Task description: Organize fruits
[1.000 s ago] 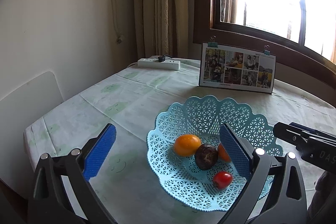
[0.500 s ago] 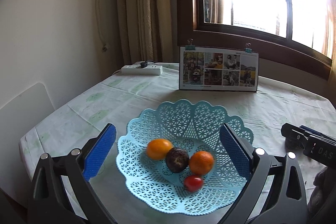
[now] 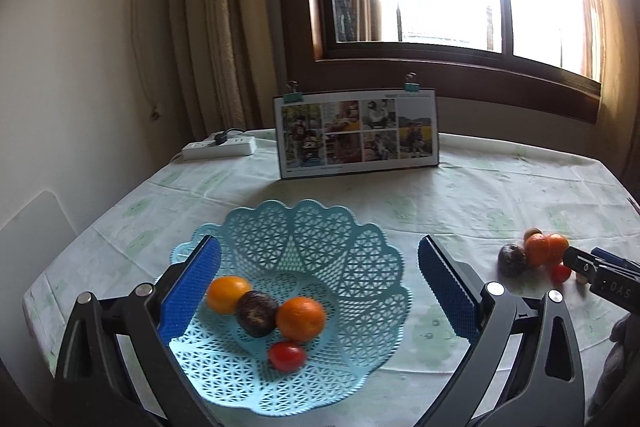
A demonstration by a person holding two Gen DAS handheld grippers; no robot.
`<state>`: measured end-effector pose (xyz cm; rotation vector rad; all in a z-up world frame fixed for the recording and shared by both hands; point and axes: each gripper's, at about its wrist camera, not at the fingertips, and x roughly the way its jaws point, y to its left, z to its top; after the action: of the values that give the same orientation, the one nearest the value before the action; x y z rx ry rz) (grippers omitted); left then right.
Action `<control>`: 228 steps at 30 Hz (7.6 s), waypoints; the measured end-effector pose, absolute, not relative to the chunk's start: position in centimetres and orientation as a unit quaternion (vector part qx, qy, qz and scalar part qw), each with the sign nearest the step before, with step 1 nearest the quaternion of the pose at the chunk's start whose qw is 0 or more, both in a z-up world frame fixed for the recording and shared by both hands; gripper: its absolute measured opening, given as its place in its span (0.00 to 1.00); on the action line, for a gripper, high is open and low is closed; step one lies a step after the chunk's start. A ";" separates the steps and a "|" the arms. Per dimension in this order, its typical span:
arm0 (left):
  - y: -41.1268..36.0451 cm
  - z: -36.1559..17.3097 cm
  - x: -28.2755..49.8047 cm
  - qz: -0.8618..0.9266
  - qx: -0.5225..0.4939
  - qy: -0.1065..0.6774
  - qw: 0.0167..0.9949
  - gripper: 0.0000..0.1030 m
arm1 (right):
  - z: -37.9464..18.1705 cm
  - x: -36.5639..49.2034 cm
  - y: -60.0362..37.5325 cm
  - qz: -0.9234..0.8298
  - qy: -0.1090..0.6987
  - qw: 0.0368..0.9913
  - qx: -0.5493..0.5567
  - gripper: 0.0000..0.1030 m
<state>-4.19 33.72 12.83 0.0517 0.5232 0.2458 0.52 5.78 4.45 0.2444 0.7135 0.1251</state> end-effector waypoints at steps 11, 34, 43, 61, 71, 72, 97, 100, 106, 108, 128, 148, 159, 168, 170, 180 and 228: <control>29.2 12.0 -2.6 0.068 0.050 0.271 0.959 0.97 | 2.7 0.4 0.9 0.017 0.370 0.921 0.118 0.70; 22.1 8.7 2.0 -0.067 0.084 0.334 0.936 0.86 | 1.1 2.1 1.8 0.041 0.418 0.902 0.097 0.29; 20.8 5.4 5.3 -0.123 0.049 0.408 0.903 0.56 | 0.9 2.0 1.5 0.048 0.417 0.902 0.106 0.29; 19.4 3.5 7.5 -0.142 0.037 0.437 0.887 0.39 | 0.7 2.1 1.4 0.050 0.418 0.899 0.118 0.29; 20.2 5.7 4.7 -0.116 0.044 0.400 0.908 0.33 | 0.8 2.0 1.6 0.053 0.416 0.901 0.112 0.28; 20.4 6.0 4.4 -0.113 0.044 0.395 0.911 0.33 | 0.9 2.0 1.6 0.053 0.415 0.901 0.112 0.26; 18.6 4.8 4.0 -0.165 0.030 0.421 0.891 0.67 | 1.0 1.9 1.4 0.051 0.413 0.901 0.121 0.26; 18.0 4.4 4.3 -0.174 0.031 0.429 0.886 0.67 | 0.9 1.9 1.3 0.051 0.414 0.901 0.123 0.26; 17.9 3.2 5.2 -0.186 0.004 0.453 0.872 0.63 | 0.8 1.9 1.1 0.050 0.414 0.900 0.128 0.26; 17.8 3.3 5.3 -0.190 0.005 0.452 0.872 0.56 | 0.8 1.9 1.1 0.051 0.414 0.900 0.128 0.26; 20.2 7.0 2.5 -0.149 0.019 0.393 0.907 0.39 | 1.5 1.6 1.3 0.059 0.400 0.906 0.123 0.25; 33.9 11.3 -1.6 0.047 -0.022 0.321 0.946 0.39 | 1.0 2.0 1.7 0.049 0.417 0.900 0.114 0.27; 37.2 11.5 -2.8 0.090 -0.032 0.306 0.947 0.69 | 1.0 2.1 2.3 0.039 0.421 0.902 0.093 0.26; 39.6 12.2 -4.2 0.122 -0.038 0.280 0.951 0.78 | 3.5 0.6 3.5 0.048 0.392 0.912 0.107 0.26; 40.2 12.2 -4.4 0.126 -0.042 0.278 0.951 0.79 | 4.1 0.4 4.7 0.063 0.386 0.915 0.103 0.26; 41.8 12.3 -5.3 0.135 -0.048 0.270 0.952 0.91 | 7.0 0.4 14.5 0.192 0.376 0.903 0.078 0.26; 38.7 12.2 -3.8 0.102 -0.026 0.279 0.955 0.96 | 5.8 2.8 14.8 0.176 0.380 0.904 0.084 0.37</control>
<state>-3.81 38.74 12.22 -0.0520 0.5656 0.2068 2.78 14.78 5.76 0.1738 0.7842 0.3637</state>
